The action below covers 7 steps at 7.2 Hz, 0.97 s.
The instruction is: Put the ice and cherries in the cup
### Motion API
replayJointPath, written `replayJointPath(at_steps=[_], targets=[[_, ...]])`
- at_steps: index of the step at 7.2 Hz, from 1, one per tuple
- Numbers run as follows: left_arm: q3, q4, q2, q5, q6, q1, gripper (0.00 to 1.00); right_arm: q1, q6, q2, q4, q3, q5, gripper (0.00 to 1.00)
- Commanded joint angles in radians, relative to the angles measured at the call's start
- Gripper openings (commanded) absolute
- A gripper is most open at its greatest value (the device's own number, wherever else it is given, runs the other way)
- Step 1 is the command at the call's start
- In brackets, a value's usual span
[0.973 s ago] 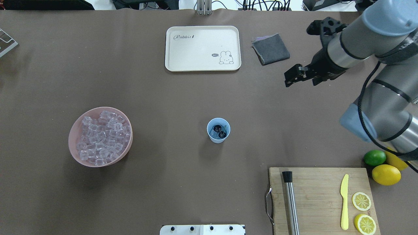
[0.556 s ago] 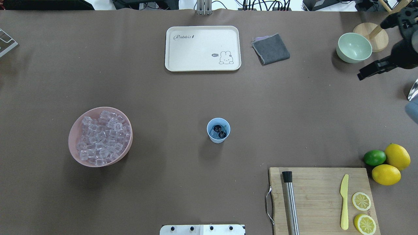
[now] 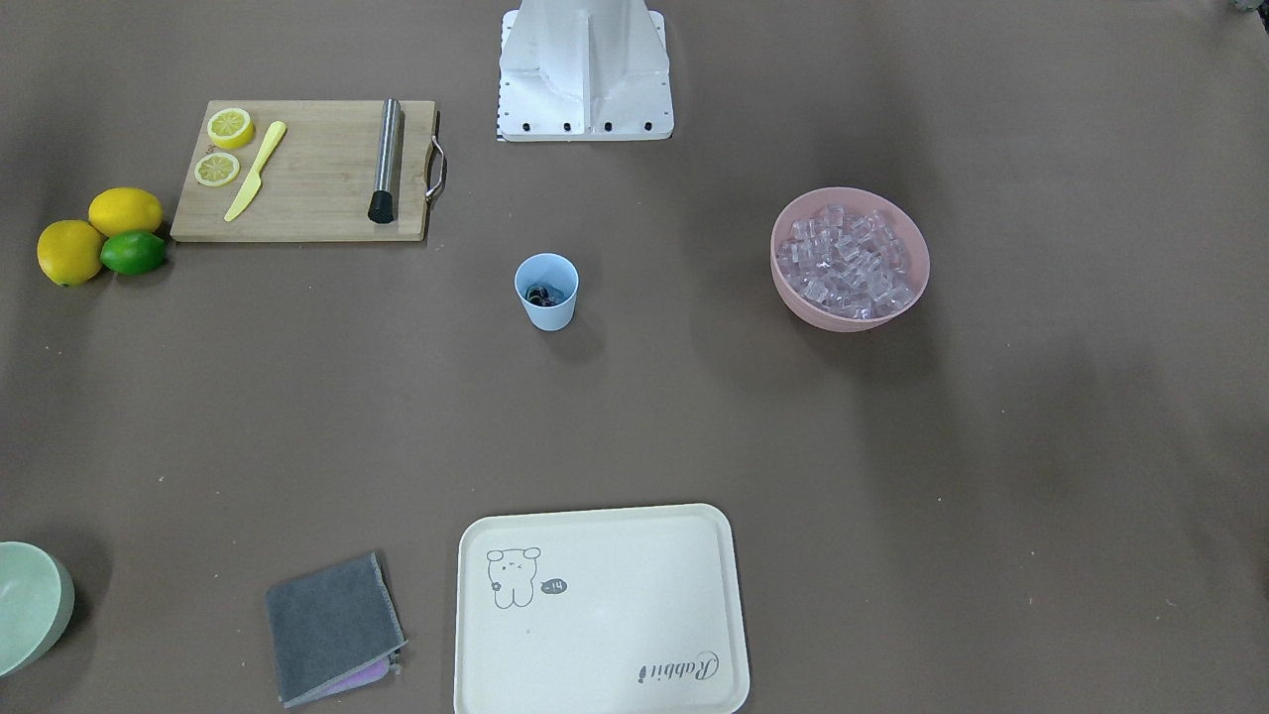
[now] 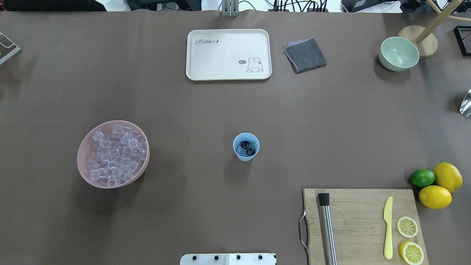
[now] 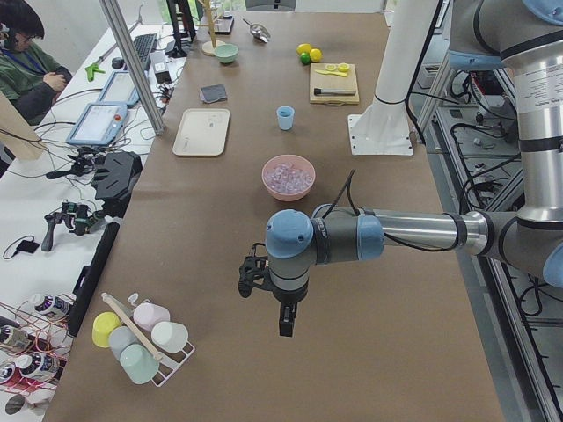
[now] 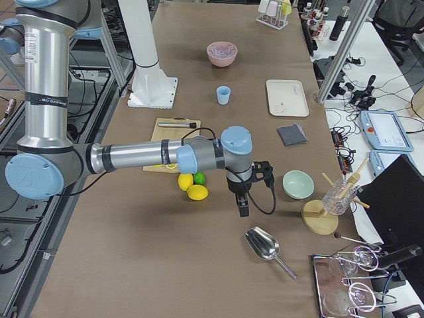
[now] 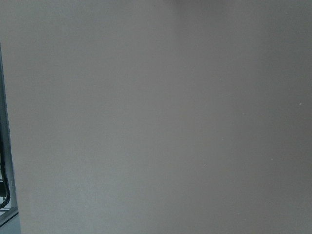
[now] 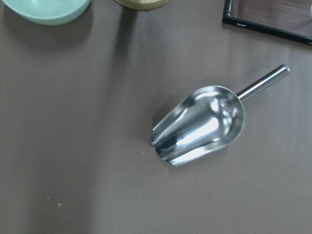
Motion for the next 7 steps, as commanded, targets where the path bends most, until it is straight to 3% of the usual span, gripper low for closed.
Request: replayJointPath(at_steps=[1, 3, 5, 7], targets=[[-0.007, -0.021, -0.003, -0.003, -0.004, 0.007, 1.0, 0.13, -0.149, 0.003, -0.077, -0.046, 0.019, 1.0], [-0.005, -0.021, -0.008, -0.024, -0.002, 0.022, 1.0, 0.137, -0.26, 0.042, -0.246, -0.083, 0.013, 1.0], [-0.002, -0.021, -0.003, -0.046, -0.001, 0.024, 1.0, 0.166, -0.28, -0.034, -0.246, -0.034, 0.076, 1.0], [-0.002, -0.021, 0.0, -0.047, 0.002, 0.025, 1.0, 0.166, -0.156, -0.031, -0.248, -0.032, 0.175, 1.0]])
